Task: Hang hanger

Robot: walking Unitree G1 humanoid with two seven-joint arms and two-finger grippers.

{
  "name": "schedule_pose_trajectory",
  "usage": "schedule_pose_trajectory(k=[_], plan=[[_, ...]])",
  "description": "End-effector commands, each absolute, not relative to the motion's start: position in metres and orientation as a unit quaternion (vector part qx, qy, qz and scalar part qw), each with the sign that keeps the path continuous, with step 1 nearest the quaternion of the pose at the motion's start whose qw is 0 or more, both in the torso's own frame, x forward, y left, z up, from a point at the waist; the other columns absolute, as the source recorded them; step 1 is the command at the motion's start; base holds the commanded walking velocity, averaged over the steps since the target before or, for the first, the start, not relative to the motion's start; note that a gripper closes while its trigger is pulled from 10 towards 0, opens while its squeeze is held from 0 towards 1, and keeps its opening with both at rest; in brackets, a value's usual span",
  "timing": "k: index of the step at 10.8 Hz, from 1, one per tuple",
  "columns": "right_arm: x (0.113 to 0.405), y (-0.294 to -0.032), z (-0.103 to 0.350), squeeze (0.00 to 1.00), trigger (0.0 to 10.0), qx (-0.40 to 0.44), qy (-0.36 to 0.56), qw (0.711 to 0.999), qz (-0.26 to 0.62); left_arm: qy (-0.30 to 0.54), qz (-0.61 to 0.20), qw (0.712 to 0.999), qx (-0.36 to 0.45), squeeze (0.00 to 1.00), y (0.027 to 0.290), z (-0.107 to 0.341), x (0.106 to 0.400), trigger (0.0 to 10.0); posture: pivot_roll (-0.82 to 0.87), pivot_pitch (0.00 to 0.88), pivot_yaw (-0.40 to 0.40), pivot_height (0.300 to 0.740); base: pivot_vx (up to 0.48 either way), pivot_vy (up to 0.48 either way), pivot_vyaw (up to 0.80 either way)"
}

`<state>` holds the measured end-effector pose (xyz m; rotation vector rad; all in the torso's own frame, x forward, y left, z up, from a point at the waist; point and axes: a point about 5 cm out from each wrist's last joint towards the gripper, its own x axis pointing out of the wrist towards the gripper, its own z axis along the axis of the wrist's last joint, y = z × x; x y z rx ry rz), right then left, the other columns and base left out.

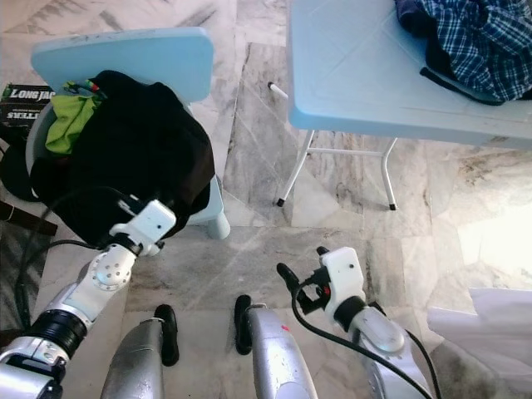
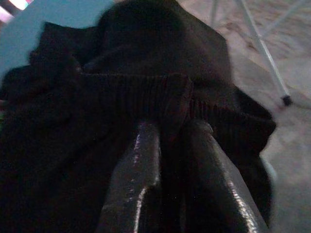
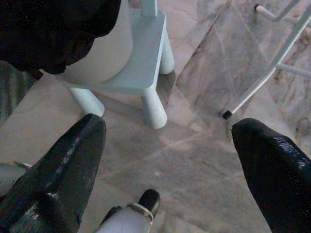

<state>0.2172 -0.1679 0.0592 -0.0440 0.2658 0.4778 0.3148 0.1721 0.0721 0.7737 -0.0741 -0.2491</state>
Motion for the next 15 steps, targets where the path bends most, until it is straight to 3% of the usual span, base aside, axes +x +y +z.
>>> schedule_pose_trajectory(k=[1,5,8,9,11,15], plan=[[0.211,-0.170,0.050,0.00,10.0,-0.022,0.150,0.961,0.232,-0.042,-0.120,0.918,0.376,0.00,0.173,0.070,0.311,0.0,-0.09,0.317,-0.124,0.740,0.000,0.000,0.00],[0.225,-0.160,0.053,0.00,10.0,-0.018,0.123,0.968,0.219,-0.138,-0.078,0.921,0.356,0.00,0.184,0.099,0.305,0.0,-0.03,0.261,-0.086,0.740,0.000,0.000,0.00],[0.247,-0.152,0.061,0.00,10.0,-0.014,0.081,0.979,0.186,-0.203,-0.036,0.921,0.331,0.00,0.195,0.120,0.284,0.0,0.02,0.212,-0.063,0.740,0.000,0.000,0.00],[0.259,-0.154,0.065,0.00,10.0,-0.016,0.057,0.986,0.157,-0.202,-0.028,0.929,0.309,0.00,0.199,0.119,0.273,0.0,0.05,0.165,-0.054,0.740,0.000,0.000,0.00],[0.275,-0.154,0.066,0.00,10.0,-0.011,0.048,0.989,0.140,-0.102,0.065,0.980,0.158,0.00,0.218,0.090,0.271,0.0,0.07,0.110,-0.050,0.740,0.000,0.000,0.00],[0.283,-0.151,0.058,0.00,10.0,-0.017,0.040,0.990,0.132,-0.062,0.111,0.988,0.092,0.00,0.230,0.081,0.271,0.0,0.08,0.090,-0.056,0.740,0.000,0.000,0.00]])
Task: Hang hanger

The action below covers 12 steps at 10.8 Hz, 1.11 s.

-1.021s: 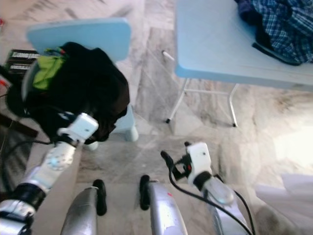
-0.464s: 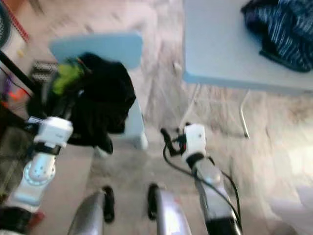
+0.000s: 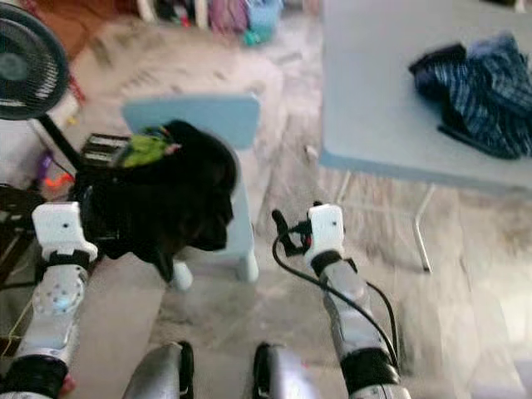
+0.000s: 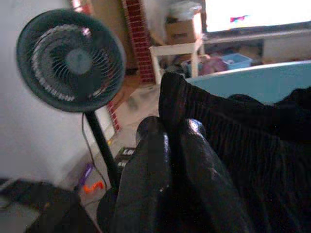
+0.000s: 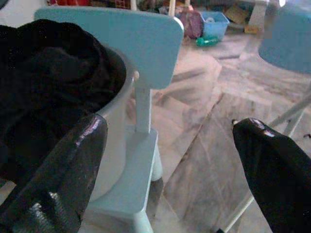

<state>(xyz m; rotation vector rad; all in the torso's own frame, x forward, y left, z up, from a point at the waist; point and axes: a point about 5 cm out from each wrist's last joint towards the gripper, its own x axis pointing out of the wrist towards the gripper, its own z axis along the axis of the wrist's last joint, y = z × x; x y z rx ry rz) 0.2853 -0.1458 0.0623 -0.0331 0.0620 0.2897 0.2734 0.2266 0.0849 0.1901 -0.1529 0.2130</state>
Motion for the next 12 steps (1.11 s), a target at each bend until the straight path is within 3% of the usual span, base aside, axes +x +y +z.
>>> schedule_pose_trajectory(k=[1,2,3,7,9,10,12], plan=[[0.281,-0.154,0.055,0.00,10.0,-0.020,0.041,0.990,0.130,-0.049,0.104,0.990,0.082,0.00,0.225,0.073,0.268,0.0,0.08,0.087,-0.058,0.740,0.000,0.000,0.00],[0.284,-0.156,0.056,0.00,10.0,-0.023,0.039,0.991,0.127,-0.032,0.094,0.993,0.070,0.00,0.217,0.067,0.269,0.0,0.07,0.085,-0.060,0.740,0.000,0.000,0.00],[0.288,-0.156,0.058,0.00,10.0,-0.027,0.035,0.991,0.126,-0.024,0.079,0.994,0.070,0.00,0.211,0.065,0.272,0.9,0.07,0.086,-0.062,0.740,0.000,0.000,0.00],[0.277,-0.164,0.057,0.00,10.0,-0.016,0.022,0.994,0.101,-0.028,0.031,0.995,0.089,0.00,0.202,0.069,0.263,0.0,0.05,0.127,-0.058,0.740,0.000,0.000,0.00],[0.263,-0.171,0.051,0.00,10.0,-0.016,0.027,0.997,0.069,0.006,0.033,0.994,0.104,0.00,0.199,0.061,0.259,9.4,0.03,0.119,-0.053,0.740,0.000,0.000,0.00],[0.259,-0.173,0.049,0.00,10.0,-0.005,0.032,0.998,0.059,0.022,0.055,0.994,0.091,0.00,0.200,0.058,0.260,10.0,0.02,0.118,-0.048,0.740,0.000,0.000,0.00],[0.263,-0.176,0.051,0.00,10.0,-0.006,0.028,0.998,0.054,0.001,0.040,0.993,0.114,0.00,0.191,0.067,0.273,10.0,0.01,0.114,-0.049,0.740,0.000,0.000,0.00]])
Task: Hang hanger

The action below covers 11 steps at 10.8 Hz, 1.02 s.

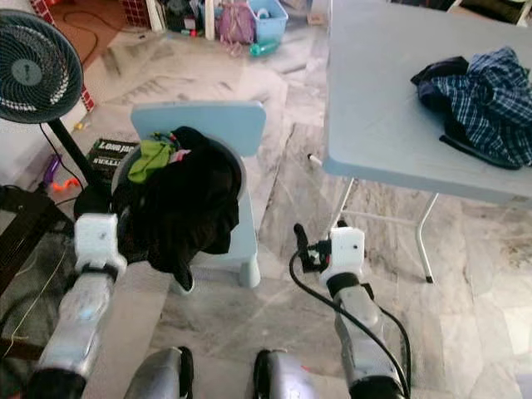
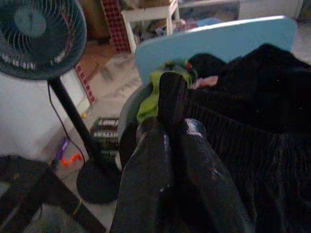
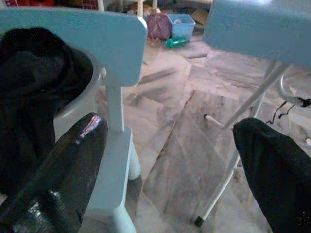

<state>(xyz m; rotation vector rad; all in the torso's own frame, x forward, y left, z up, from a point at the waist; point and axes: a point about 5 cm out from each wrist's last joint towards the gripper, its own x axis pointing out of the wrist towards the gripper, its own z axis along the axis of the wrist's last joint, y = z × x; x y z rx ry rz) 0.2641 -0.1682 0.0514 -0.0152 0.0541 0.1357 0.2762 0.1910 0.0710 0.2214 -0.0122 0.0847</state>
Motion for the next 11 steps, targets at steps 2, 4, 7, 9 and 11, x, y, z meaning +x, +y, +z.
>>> schedule_pose_trajectory(k=[2,4,7,9,11], plan=[[0.2707,-0.1767,0.0580,0.00,10.0,-0.010,0.021,0.998,0.053,-0.003,0.042,0.991,0.127,0.00,0.1956,0.0724,0.2807,10.0,0.02,0.131,-0.053,0.740,0.000,0.000,0.00],[0.2681,-0.1748,0.0568,0.00,10.0,-0.012,0.024,0.998,0.059,-0.003,0.049,0.991,0.126,0.00,0.2010,0.0750,0.2823,10.0,0.02,0.140,-0.058,0.740,0.000,0.000,0.00],[0.2674,-0.1727,0.0568,0.00,10.0,-0.012,0.026,0.998,0.063,-0.008,0.045,0.990,0.131,0.00,0.1968,0.0756,0.2830,10.0,0.01,0.147,-0.062,0.740,0.000,0.000,0.00],[0.2681,-0.1751,0.0577,0.00,10.0,-0.013,0.025,0.998,0.060,-0.012,0.034,0.991,0.128,0.00,0.1943,0.0761,0.2824,10.0,0.01,0.148,-0.063,0.740,0.000,0.000,0.00],[0.2664,-0.1733,0.0556,0.00,10.0,-0.013,0.028,0.998,0.061,-0.008,0.037,0.991,0.129,0.00,0.1947,0.0736,0.2816,10.0,0.01,0.148,-0.061,0.740,0.000,0.000,0.00]])
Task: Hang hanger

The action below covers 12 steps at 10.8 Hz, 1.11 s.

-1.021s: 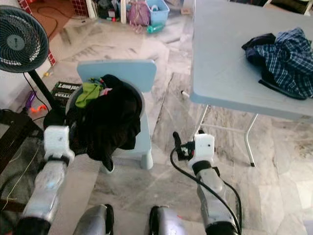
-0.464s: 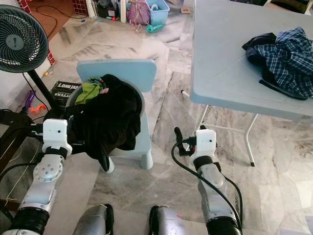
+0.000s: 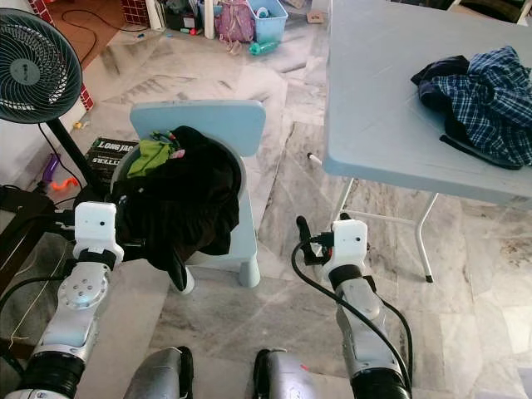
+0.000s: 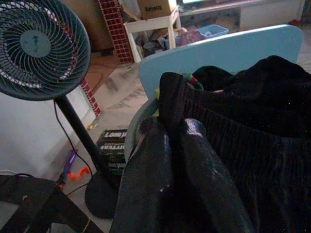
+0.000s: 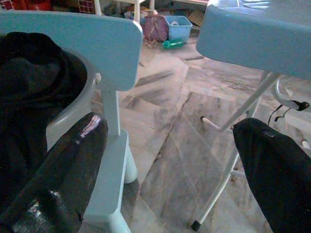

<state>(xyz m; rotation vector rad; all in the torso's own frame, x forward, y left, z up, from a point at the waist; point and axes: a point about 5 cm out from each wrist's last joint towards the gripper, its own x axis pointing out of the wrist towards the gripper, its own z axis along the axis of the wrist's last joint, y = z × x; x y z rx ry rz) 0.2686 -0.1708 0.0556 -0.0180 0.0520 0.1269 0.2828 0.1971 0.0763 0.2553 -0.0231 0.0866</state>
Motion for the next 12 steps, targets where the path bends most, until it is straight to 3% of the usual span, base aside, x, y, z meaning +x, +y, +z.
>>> schedule_pose_trajectory(k=[1,10,12], plan=[[0.267,-0.173,0.056,0.00,10.0,-0.013,0.029,0.998,0.061,-0.003,0.032,0.992,0.124,0.00,0.193,0.072,0.282,10.0,0.01,0.146,-0.060,0.740,0.000,0.000,0.00],[0.269,-0.178,0.061,0.00,10.0,-0.018,0.014,0.999,0.043,-0.001,-0.029,0.994,0.108,0.00,0.190,0.072,0.279,10.0,0.01,0.140,-0.061,0.740,0.000,0.000,0.00],[0.271,-0.182,0.070,0.00,10.0,-0.012,0.001,0.999,0.030,-0.014,-0.062,0.991,0.118,0.00,0.189,0.078,0.273,10.0,0.00,0.139,-0.054,0.740,0.000,0.000,-0.75]])
